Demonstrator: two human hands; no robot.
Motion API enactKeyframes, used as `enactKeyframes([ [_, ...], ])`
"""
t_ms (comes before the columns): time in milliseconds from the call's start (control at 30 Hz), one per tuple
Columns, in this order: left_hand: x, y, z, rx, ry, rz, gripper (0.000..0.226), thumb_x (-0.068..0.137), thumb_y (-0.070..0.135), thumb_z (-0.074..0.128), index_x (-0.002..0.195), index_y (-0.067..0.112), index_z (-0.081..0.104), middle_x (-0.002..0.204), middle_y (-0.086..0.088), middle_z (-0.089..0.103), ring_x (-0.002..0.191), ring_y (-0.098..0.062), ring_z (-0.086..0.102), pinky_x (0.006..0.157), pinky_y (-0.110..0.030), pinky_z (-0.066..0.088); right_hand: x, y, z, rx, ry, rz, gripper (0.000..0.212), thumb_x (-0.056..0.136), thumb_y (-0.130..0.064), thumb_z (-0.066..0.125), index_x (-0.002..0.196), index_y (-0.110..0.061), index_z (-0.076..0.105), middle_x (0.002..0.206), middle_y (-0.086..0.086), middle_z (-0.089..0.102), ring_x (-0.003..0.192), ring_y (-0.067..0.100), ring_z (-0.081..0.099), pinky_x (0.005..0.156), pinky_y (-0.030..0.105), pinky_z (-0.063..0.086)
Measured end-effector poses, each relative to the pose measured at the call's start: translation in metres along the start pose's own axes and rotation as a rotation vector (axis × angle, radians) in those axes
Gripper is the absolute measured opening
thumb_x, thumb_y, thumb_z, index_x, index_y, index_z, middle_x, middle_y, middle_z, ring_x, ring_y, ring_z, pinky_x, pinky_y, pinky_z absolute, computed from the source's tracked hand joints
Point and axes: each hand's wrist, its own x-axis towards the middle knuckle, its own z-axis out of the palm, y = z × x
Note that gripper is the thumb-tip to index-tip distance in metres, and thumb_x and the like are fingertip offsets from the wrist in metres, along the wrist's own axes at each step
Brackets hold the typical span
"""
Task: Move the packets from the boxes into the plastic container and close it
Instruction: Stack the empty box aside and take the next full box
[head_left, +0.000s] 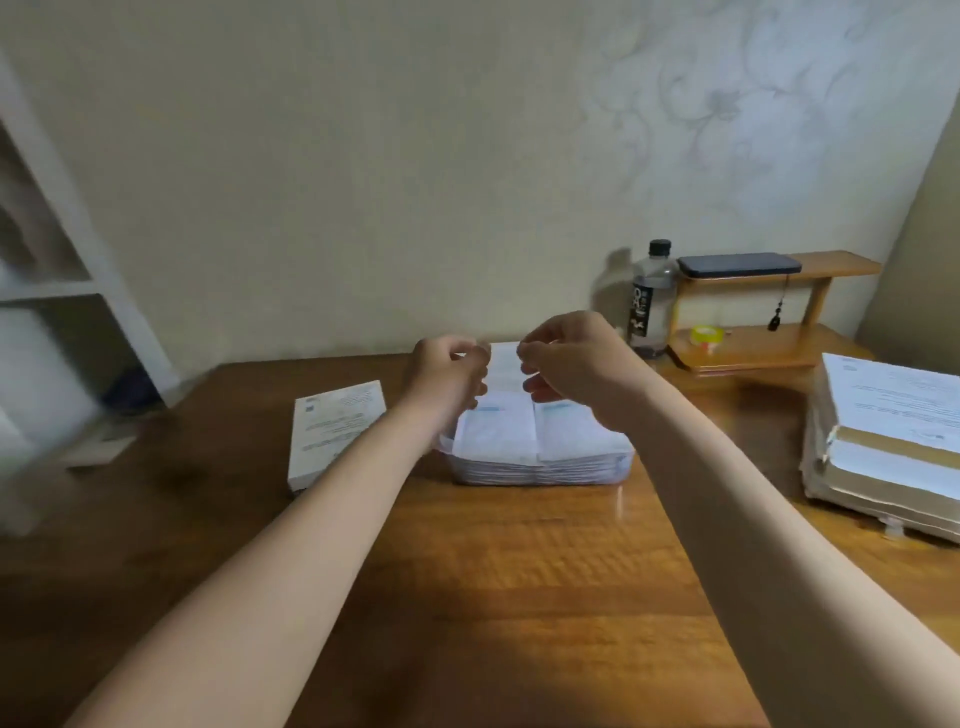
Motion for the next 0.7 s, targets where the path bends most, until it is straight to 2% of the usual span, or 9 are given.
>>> enactKeyframes([
  [133,-0.002,-0.037,-0.060,-0.031,0.108,-0.098,0.025,0.100,0.021,0.052,0.079,0.015,0.065,0.085,-0.010,0.068,0.079,-0.025,0.065,0.079,-0.038,0.055,0.005,-0.019,0.073,-0.013,-0.153,0.012,0.025,0.086,-0.008,0.056,0.086,0.016,0.062,0.071,0.022,0.060,0.064,0.032,0.060,0.070,0.048,0.059],
  [200,-0.002,-0.055,-0.083,-0.044,0.171,-0.150,0.020,0.097,0.023,0.054,0.081,0.024,0.064,0.095,-0.005,0.071,0.093,-0.026,0.068,0.089,-0.042,0.057,0.006,-0.025,0.105,-0.061,-0.212,0.010,0.017,0.081,-0.008,0.053,0.067,0.002,0.054,0.065,0.015,0.046,0.061,0.025,0.042,0.060,0.042,0.040],
  [267,-0.001,-0.073,-0.104,-0.059,0.216,-0.191,0.014,0.096,0.022,0.054,0.087,0.026,0.065,0.105,-0.004,0.070,0.103,-0.027,0.066,0.094,-0.043,0.056,0.009,-0.031,0.134,-0.101,-0.255,0.013,0.018,0.080,-0.004,0.048,0.064,-0.010,0.044,0.066,0.008,0.035,0.065,0.021,0.032,0.062,0.035,0.026],
  [367,0.000,-0.089,-0.123,-0.058,0.272,-0.227,0.018,0.094,0.013,0.048,0.094,0.017,0.066,0.107,-0.007,0.068,0.099,-0.025,0.062,0.082,-0.032,0.051,0.019,-0.026,0.161,-0.254,-0.252,0.046,0.027,0.085,-0.004,0.045,0.063,-0.018,0.036,0.064,-0.005,0.037,0.058,0.016,0.034,0.054,0.024,0.027],
  [433,0.002,-0.101,-0.133,-0.040,0.312,-0.246,0.021,0.094,0.009,0.046,0.101,0.009,0.066,0.108,-0.005,0.066,0.098,-0.024,0.060,0.072,-0.027,0.044,0.024,-0.023,0.176,-0.315,-0.304,0.062,0.017,0.091,-0.007,0.046,0.084,-0.019,0.056,0.084,-0.003,0.056,0.074,0.014,0.052,0.060,0.023,0.036],
  [467,0.003,-0.107,-0.137,-0.030,0.323,-0.249,0.021,0.095,0.008,0.046,0.104,0.007,0.065,0.110,-0.006,0.066,0.096,-0.023,0.061,0.066,-0.025,0.043,0.026,-0.022,0.182,-0.325,-0.327,0.072,0.024,0.094,-0.008,0.046,0.109,-0.016,0.062,0.107,0.001,0.063,0.093,0.019,0.058,0.069,0.023,0.039],
  [533,0.005,-0.116,-0.142,-0.008,0.325,-0.262,0.020,0.097,0.009,0.049,0.113,0.008,0.061,0.116,-0.007,0.064,0.090,-0.018,0.059,0.060,-0.023,0.040,0.027,-0.022,0.191,-0.349,-0.346,0.094,0.043,0.098,-0.005,0.044,0.141,-0.010,0.049,0.141,0.006,0.056,0.117,0.024,0.055,0.071,0.020,0.040],
  [600,0.005,-0.121,-0.146,0.013,0.304,-0.290,0.035,0.101,0.013,0.051,0.137,0.009,0.051,0.130,-0.010,0.058,0.100,-0.018,0.054,0.068,-0.026,0.040,0.028,-0.020,0.198,-0.376,-0.384,0.111,0.045,0.100,-0.003,0.042,0.144,-0.008,0.045,0.150,0.007,0.049,0.123,0.027,0.055,0.062,0.016,0.041],
  [700,0.005,-0.128,-0.148,0.043,0.261,-0.324,0.049,0.103,0.016,0.052,0.150,0.009,0.039,0.151,-0.010,0.048,0.122,-0.023,0.053,0.071,-0.026,0.039,0.035,-0.012,0.212,-0.389,-0.414,0.093,0.047,0.098,-0.007,0.041,0.144,-0.015,0.045,0.151,0.003,0.049,0.111,0.023,0.060,0.078,0.025,0.058],
])
